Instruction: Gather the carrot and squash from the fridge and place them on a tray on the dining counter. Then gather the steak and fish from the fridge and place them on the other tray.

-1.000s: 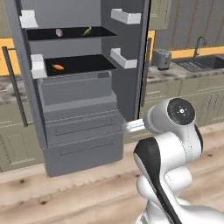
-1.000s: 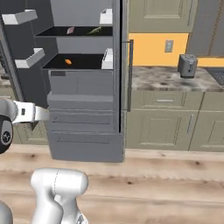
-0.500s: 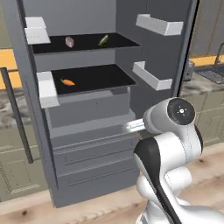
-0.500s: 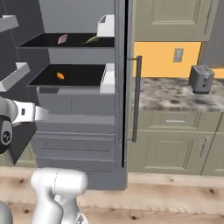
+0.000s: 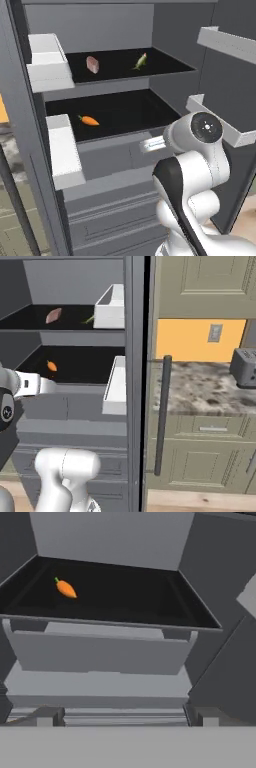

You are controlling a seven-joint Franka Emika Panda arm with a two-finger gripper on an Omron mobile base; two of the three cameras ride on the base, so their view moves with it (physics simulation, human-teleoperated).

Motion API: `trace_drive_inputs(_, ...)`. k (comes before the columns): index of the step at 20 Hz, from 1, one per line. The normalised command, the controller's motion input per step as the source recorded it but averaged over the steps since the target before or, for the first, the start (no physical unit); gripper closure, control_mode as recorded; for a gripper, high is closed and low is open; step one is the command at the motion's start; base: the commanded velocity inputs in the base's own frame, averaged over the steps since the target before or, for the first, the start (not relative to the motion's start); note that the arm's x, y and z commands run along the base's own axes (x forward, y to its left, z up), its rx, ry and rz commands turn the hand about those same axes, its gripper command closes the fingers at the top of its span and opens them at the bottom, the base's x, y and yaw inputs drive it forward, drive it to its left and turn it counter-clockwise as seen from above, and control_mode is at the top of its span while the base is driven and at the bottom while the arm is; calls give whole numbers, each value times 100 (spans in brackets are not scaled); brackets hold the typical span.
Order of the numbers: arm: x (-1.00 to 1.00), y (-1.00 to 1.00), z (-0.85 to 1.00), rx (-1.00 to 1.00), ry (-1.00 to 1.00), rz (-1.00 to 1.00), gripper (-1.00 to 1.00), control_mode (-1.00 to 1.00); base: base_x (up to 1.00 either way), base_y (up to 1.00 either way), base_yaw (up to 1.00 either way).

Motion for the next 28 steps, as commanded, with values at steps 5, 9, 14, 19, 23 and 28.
trace_drive_inputs(5, 0, 0, 0, 0, 0, 0, -100, 100, 76, 23, -1)
trace_drive_inputs(9, 23, 6, 0, 4, 2, 11, -100, -100, 0, 0, 0)
trace_drive_inputs(14, 29, 52, 0, 10, 13, 36, -100, -100, 0, 0, 0)
trace_drive_inputs(19, 62, 91, 0, 1, 21, 19, -100, -100, 0, 0, 0)
trace_drive_inputs(23, 84, 71, -17, 0, 21, 3, -100, -100, 0, 0, 0)
trace_drive_inputs(28, 51, 24, -28, -8, 3, 0, -100, -100, 0, 0, 0)
